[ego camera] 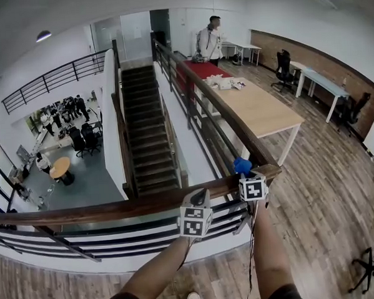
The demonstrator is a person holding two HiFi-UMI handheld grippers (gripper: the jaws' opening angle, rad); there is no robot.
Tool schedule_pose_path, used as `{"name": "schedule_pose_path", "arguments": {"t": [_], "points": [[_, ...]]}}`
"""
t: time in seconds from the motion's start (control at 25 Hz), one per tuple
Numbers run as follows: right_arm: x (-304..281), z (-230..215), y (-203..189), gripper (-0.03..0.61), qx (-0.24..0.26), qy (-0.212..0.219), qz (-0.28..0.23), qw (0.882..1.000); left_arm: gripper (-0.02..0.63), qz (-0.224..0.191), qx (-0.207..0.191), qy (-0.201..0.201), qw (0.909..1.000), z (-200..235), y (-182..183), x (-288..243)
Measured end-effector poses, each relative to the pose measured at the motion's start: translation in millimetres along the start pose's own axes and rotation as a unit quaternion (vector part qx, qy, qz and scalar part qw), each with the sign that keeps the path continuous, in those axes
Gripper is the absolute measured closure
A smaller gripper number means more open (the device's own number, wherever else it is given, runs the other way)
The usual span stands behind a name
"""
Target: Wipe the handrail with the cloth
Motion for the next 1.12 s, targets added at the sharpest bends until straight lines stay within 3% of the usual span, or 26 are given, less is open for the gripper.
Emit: {"name": "schedule_pose_path", "arguments": {"t": [0.32,0.6,0.72,0.84,1.0,1.12], "points": [[-30.9,-65.2,-10.7,0.491,0.007,-0.053,0.013,0.998,0.61,0.006,0.008,-0.032,0.9994,-12.8,1.0,-34.6],[-31.7,-75.6,-8.6,0.491,-0.014,-0.057,0.003,0.998,0.609,-0.003,0.006,-0.062,0.9981,-25.1,-4.1,-37.5],[-1.1,-55.1,-3.2,0.491,-0.03,-0.045,-0.057,0.997,0.609,-0.037,0.035,-0.068,0.9963,-18.9,-5.2,-13.4],[40.7,-18.3,1.7,0.491,-0.028,-0.02,-0.11,0.993,0.611,-0.083,0.079,-0.047,0.9923,1.2,-0.8,24.2],[98.5,53.4,2.1,0.491,-0.039,0.026,-0.15,0.988,0.61,-0.139,0.072,-0.005,0.9877,42.2,-0.4,92.0],[138.3,123.6,0.7,0.491,-0.05,0.074,-0.171,0.981,0.609,-0.157,0.069,0.025,0.9848,74.0,-16.7,150.4]]}}
Point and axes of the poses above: the fingertips, and each gripper's own axes: x backward along the fingers, z to its left, y out of its top, the point moved 8 cm from there along x, backward along the fingers, and after that the axes turned 14 degrees about -y, right-handed, at the moved point
